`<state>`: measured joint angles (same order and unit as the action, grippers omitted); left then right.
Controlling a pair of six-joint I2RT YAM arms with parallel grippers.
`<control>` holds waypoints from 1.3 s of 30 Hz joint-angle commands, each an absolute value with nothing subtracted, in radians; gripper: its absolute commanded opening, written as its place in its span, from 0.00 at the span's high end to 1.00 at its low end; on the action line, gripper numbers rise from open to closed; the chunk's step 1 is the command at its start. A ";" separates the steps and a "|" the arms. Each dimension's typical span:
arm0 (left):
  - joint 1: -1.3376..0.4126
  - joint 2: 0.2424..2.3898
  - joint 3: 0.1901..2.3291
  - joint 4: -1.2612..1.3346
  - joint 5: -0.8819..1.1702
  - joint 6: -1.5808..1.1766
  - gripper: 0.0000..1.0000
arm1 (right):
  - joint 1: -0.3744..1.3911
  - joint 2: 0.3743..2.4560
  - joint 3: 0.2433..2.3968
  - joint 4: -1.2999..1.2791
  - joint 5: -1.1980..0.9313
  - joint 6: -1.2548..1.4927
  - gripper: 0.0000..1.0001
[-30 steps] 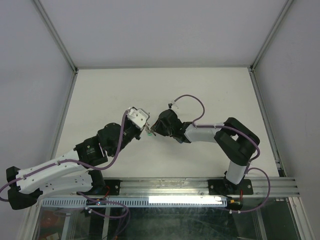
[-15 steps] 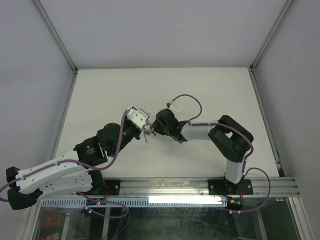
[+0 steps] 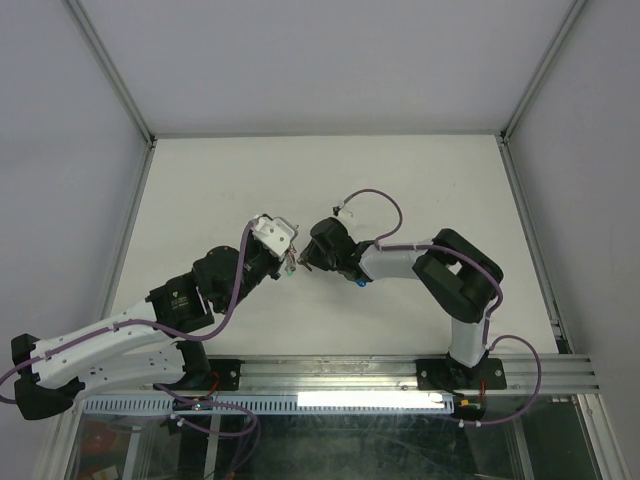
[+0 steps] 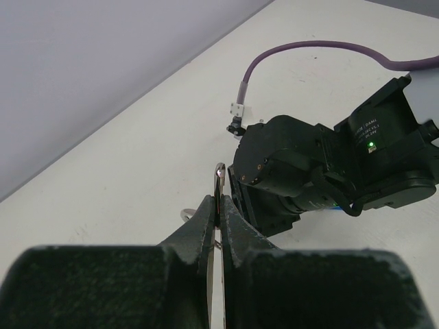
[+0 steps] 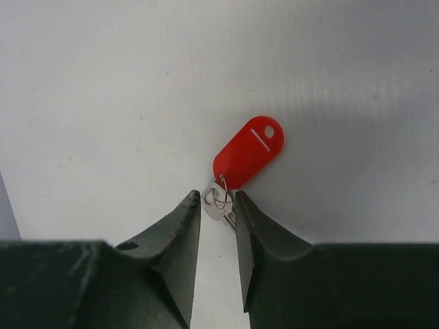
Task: Put the keys on the keyring
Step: Pick up the key from the center of the board.
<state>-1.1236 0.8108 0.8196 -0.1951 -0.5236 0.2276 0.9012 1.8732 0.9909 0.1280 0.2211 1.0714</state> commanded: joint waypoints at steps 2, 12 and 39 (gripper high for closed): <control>-1.115 0.788 0.837 -0.149 -0.538 0.227 1.00 | 0.907 1.891 1.038 0.114 0.250 1.065 0.72; -1.115 0.783 0.837 -0.149 -0.536 0.227 1.00 | 0.907 1.923 1.050 0.080 0.248 1.061 0.84; -1.115 0.776 0.835 -0.154 -0.542 0.228 1.00 | 0.904 1.523 0.763 0.424 0.175 0.501 1.00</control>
<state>-1.1236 0.7982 0.8196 -0.1959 -0.5240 0.2276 0.9012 1.6367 0.8165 0.2630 0.1905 0.6697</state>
